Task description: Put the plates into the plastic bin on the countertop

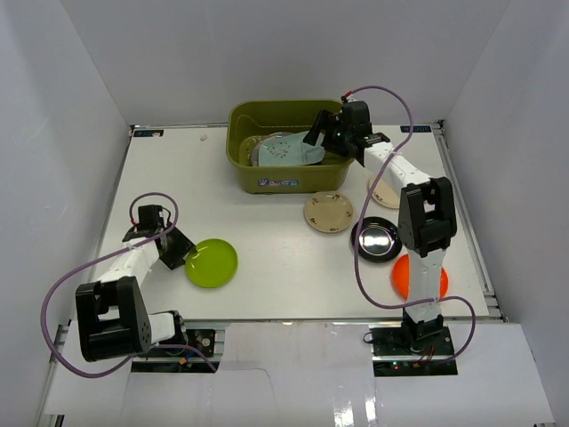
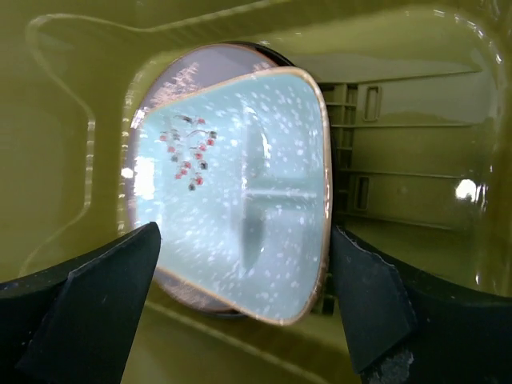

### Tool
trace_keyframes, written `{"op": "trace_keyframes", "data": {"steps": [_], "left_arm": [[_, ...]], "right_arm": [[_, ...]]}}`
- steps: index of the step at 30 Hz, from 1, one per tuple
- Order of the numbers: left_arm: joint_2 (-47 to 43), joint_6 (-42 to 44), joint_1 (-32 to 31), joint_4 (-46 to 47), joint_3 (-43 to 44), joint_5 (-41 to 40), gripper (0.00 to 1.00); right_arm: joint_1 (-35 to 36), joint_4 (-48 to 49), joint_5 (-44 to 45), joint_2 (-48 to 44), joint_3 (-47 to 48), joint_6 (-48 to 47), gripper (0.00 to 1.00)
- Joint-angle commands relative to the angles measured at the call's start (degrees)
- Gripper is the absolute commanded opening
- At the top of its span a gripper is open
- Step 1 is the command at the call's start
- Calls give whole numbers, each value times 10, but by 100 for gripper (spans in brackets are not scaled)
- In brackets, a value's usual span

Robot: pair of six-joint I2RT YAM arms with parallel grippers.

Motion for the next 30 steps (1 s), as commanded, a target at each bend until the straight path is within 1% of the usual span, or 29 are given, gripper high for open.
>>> {"op": "trace_keyframes", "data": {"steps": [1, 3, 4, 5, 6, 7, 8, 9, 10, 11, 12, 13, 14, 15, 16, 17, 19, 20, 21, 22, 23, 25, 26, 27, 29, 30], "left_arm": [[5, -1, -6, -6, -4, -2, 56], [3, -1, -6, -6, -5, -7, 48], [-2, -1, -6, -5, -5, -6, 45], [-3, -1, -6, -2, -7, -5, 37], [-5, -1, -6, -1, -8, -2, 34], [-8, -1, -7, 1, -9, -2, 30], [-9, -1, -7, 0, -9, -1, 20], [-12, -1, -7, 2, -9, -1, 15], [-14, -1, -7, 4, -10, 1, 11], [-20, 1, -8, 4, -10, 2, 4], [-23, 2, -7, 5, -10, 4, 1], [-27, 3, -7, 5, -9, 7, 0], [-36, 4, -8, 6, -10, 9, 0], [-40, 6, -8, 7, -10, 12, 0], [-46, 6, -9, 10, -10, 18, 0], [-61, 13, -8, 12, -10, 26, 0], [-80, 20, -10, 27, -12, 50, 0], [-92, 22, -9, 32, -15, 81, 0], [-120, 24, -9, 40, -21, 99, 0], [-135, 25, -10, 53, -23, 117, 0], [-168, 21, -9, 59, -24, 151, 0], [-200, 13, -9, 77, -27, 182, 0], [-212, 10, -10, 78, -23, 208, 0], [-221, 7, -9, 76, -17, 219, 0], [-235, 1, -22, 75, 7, 241, 0], [-235, -8, -33, 77, 16, 261, 0]], "right_arm": [[0, 13, -17, -106, 5, -20, 90], [-1, -2, -33, -129, -16, -26, 90], [-2, -2, -41, -159, -32, -28, 90], [-2, -2, -53, -177, -72, -29, 90], [-2, -1, -57, -194, -97, -30, 90], [-1, 11, -59, -232, -125, -31, 90], [-2, 22, -65, -254, -189, -30, 90], [-2, 33, -67, -273, -222, -28, 90], [-2, 56, -70, -316, -256, -26, 90], [-2, 66, -75, -338, -326, -17, 90], [-2, 86, -75, -357, -361, -15, 92], [-2, 101, -73, -396, -392, -14, 94], [-3, 104, -59, -416, -424, -14, 96], [-7, 103, -49, -433, -480, -13, 94], [-12, 104, -43, -468, -508, -12, 87], [-32, 106, -34, -484, -558, -7, 71], [-59, 106, -33, -526, -601, -1, 46], [-73, 106, -38, -541, -619, 1, 39], [-102, 105, -39, -563, -636, 1, 36], [-114, 103, -38, -572, -663, -9, 37], [-136, 87, -18, -581, -672, -14, 44], [-156, 74, 10, -597, -690, -29, 57], [-178, 52, 26, -599, -693, -33, 67], [-190, 52, 33, -600, -698, -37, 73], [-222, 49, 26, -594, -708, -43, 79], [-248, 49, 19, -589, -711, -46, 80]]}}
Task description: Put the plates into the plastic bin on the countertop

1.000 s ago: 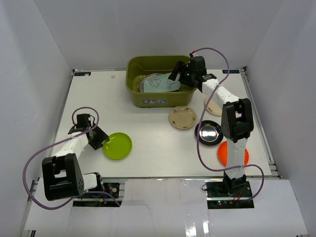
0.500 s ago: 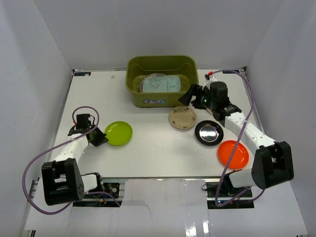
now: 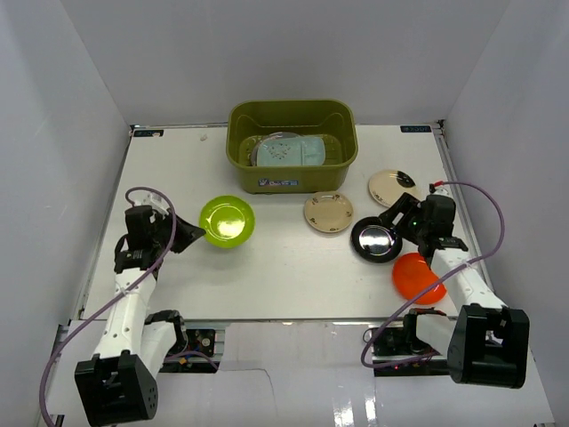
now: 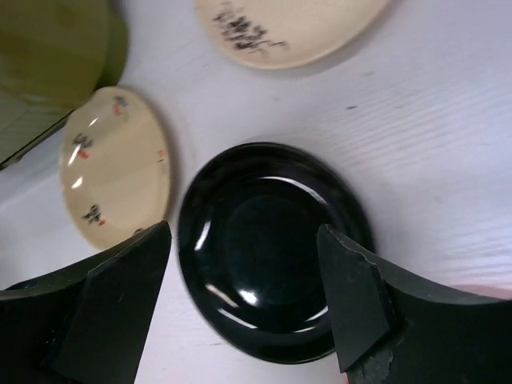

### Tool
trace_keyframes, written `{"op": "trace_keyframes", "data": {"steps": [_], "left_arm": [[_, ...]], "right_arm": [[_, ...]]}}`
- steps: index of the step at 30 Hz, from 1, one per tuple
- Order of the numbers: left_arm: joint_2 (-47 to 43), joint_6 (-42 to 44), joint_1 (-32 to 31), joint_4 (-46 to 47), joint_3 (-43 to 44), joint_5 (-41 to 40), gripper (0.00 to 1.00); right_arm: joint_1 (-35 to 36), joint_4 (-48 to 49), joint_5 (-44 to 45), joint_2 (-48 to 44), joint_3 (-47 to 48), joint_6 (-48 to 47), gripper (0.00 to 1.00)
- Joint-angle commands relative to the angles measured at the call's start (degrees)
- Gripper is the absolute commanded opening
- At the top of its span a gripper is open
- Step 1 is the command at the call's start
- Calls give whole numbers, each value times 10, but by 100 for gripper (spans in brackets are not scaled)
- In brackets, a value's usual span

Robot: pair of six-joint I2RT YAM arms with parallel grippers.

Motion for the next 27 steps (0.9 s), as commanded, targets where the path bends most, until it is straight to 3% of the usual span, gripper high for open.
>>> {"op": "trace_keyframes", "data": {"steps": [1, 9, 13, 16, 17, 18, 22, 27], "left_arm": [[-18, -21, -24, 31, 52, 95, 0], [23, -79, -74, 87, 183, 97, 0], [87, -105, -117, 125, 268, 40, 0], [172, -92, -146, 125, 352, 6, 0], [196, -81, -151, 118, 396, -14, 0], [247, -74, -160, 111, 421, -24, 0], [381, -40, -176, 66, 548, -63, 0], [526, -21, -201, 20, 684, -91, 0]], "right_arm": [[-55, -7, 12, 7, -14, -22, 80], [-96, -10, -10, 89, -13, -81, 67], [-96, 9, -62, 129, -21, -81, 54], [-96, 32, -54, 137, -30, -72, 33], [-95, 29, -42, 127, -31, -72, 15], [-96, 24, -28, 114, -32, -72, 9], [-96, -15, 19, 28, -21, -63, 8], [-95, -73, -18, -102, 36, -55, 8]]}}
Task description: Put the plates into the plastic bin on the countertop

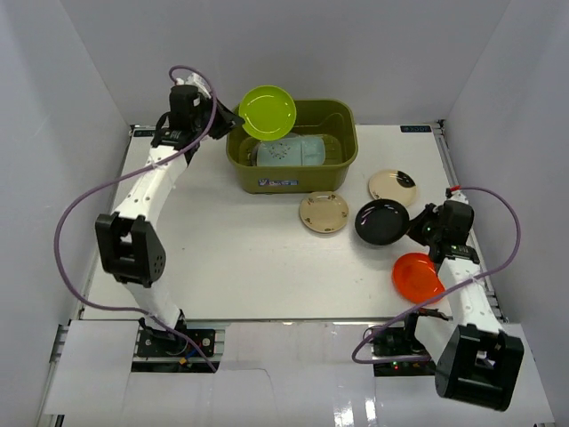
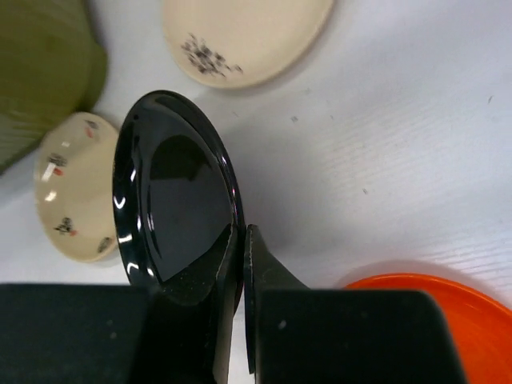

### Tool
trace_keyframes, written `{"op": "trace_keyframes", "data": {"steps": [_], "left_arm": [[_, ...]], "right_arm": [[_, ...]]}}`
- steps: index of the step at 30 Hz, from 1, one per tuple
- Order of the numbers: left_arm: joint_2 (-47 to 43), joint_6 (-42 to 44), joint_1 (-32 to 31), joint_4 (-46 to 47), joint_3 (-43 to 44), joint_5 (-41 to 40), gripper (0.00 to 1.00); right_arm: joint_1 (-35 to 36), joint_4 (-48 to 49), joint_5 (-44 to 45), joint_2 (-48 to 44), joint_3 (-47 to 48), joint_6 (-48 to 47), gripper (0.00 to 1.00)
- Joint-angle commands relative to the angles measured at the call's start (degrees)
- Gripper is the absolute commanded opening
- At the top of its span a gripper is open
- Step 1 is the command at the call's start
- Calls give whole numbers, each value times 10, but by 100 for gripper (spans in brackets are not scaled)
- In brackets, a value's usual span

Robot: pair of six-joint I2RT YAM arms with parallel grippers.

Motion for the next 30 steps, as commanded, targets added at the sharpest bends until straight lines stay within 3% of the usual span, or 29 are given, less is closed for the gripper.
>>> {"op": "trace_keyframes", "data": {"steps": [1, 7, 10, 14, 17, 22, 26, 30], "left_arm": [[81, 27, -23, -53, 103, -45, 0], [248, 40, -45, -115, 276, -61, 0], [291, 42, -51, -129, 319, -66, 0], [342, 35, -54, -129, 343, -57, 3], [355, 30, -53, -126, 344, -43, 21], [326, 33, -53, -120, 370, -3, 76], [253, 37, -46, -103, 385, 10, 88], [116, 63, -46, -74, 293, -23, 89]], "right_arm": [[-2, -37, -16, -60, 85, 4, 8], [22, 8, -107, -66, 180, 53, 8], [82, 41, -85, -29, 235, 74, 8], [193, 49, -22, 96, 347, 57, 8], [231, 42, -10, 199, 442, 45, 8], [248, 42, -6, 342, 567, 37, 8], [250, -3, -2, 440, 673, 27, 8], [258, -32, -3, 532, 751, 27, 8]]}}
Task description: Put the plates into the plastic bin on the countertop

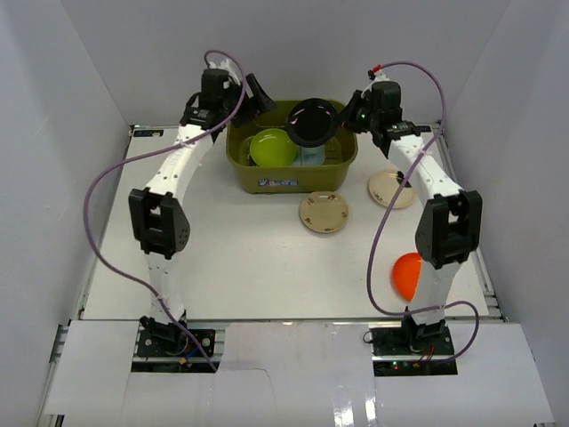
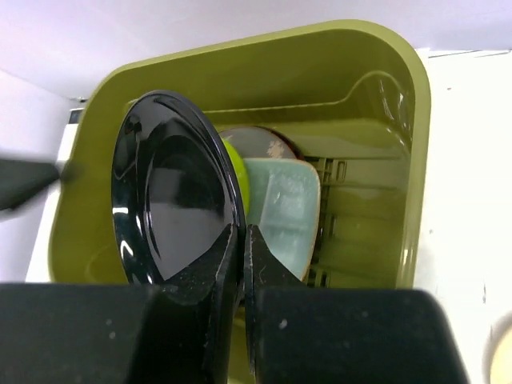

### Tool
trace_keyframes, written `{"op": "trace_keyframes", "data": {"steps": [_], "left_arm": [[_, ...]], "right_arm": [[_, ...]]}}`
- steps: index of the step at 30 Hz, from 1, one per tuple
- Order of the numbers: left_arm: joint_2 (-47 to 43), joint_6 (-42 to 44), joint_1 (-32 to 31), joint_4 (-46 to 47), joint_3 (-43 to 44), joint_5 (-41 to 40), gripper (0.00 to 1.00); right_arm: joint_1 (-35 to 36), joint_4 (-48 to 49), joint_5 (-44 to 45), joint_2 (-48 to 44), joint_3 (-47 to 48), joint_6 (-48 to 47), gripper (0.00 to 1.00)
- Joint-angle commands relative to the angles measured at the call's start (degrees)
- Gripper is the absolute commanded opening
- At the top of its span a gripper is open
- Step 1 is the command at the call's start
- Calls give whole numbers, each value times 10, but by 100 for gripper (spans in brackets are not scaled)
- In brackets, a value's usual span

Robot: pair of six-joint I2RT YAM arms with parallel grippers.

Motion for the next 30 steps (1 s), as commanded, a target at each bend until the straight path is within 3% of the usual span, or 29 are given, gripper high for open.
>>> {"op": "trace_keyframes", "data": {"steps": [1, 3, 4, 6, 7, 9, 13, 14, 17, 18, 19, 21, 22, 24, 25, 26, 29, 30], "left_arm": [[-243, 25, 5, 77, -121, -13, 89], [-313, 11, 4, 110, -225, -14, 88], [-376, -3, 1, 133, -326, -14, 87], [-430, -18, -5, 155, -425, -11, 84], [-453, -33, -15, 176, -516, -9, 83], [-508, -45, -36, 193, -594, -18, 81], [-528, -66, -127, 222, -711, -81, 80], [-524, -72, -142, 232, -741, -91, 80], [-490, -118, -187, 288, -779, -112, 79], [-478, -128, -194, 300, -783, -116, 79], [-453, -137, -206, 336, -785, -117, 78], [-431, -154, -219, 367, -791, -134, 77], [-407, -159, -228, 397, -792, -139, 77], [-382, -176, -235, 423, -792, -151, 75], [-354, -182, -240, 448, -793, -172, 74], [-339, -190, -242, 459, -793, -172, 72], [-278, -208, -251, 486, -778, -189, 67], [-265, -213, -256, 489, -772, -194, 67]], "right_arm": [[15, -20, 6, 58, 83, -9, 8], [23, -30, 7, 88, 111, -5, 8], [25, -38, 7, 113, 124, -4, 8], [36, -48, 10, 134, 160, -3, 8], [38, -54, 9, 148, 168, -5, 8], [43, -61, 7, 153, 173, -6, 12], [43, -61, -5, 117, 156, -12, 60], [41, -60, -8, 105, 151, -14, 65], [20, -60, -46, 42, 110, -18, 69], [12, -54, -59, 18, 87, -18, 68], [-6, -48, -61, -37, 22, -20, 57], [-46, -31, -58, -101, -63, -22, 45], [-62, -1, -59, -169, -166, -20, 28], [-131, 48, -66, -265, -269, 3, 15], [-190, 61, -78, -294, -362, 21, 16], [-191, 73, -87, -318, -403, 27, 18], [-307, 102, -86, -387, -519, 38, 50], [-327, 109, -87, -390, -540, 41, 53]]}}
